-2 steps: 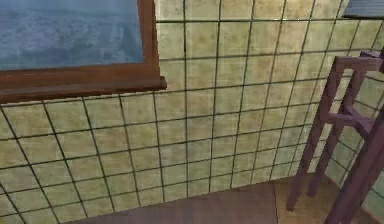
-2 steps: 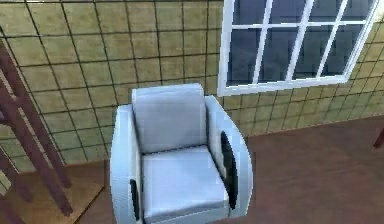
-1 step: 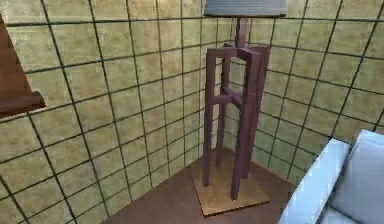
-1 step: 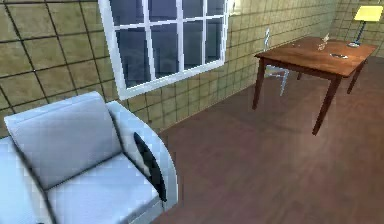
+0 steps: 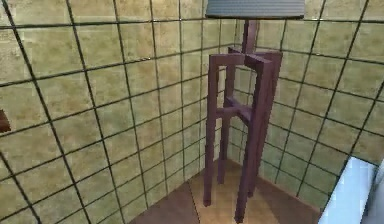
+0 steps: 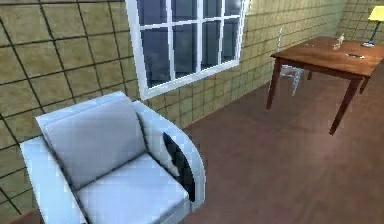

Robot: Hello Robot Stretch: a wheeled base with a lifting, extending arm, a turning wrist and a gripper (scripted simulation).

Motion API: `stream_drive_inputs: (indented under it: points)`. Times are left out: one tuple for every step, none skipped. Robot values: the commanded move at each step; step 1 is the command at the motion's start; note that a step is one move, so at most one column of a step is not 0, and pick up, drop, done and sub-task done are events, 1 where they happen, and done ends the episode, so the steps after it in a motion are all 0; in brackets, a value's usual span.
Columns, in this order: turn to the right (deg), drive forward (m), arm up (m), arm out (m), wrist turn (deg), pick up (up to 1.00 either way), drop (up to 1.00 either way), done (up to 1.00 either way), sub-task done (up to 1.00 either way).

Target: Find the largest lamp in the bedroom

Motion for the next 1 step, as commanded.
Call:
stream_drive_inputs:
  points:
    - [12.0, 0.0, 0.0, 0.0, 0.0, 0.0, 0.0, 0.0, 0.0]
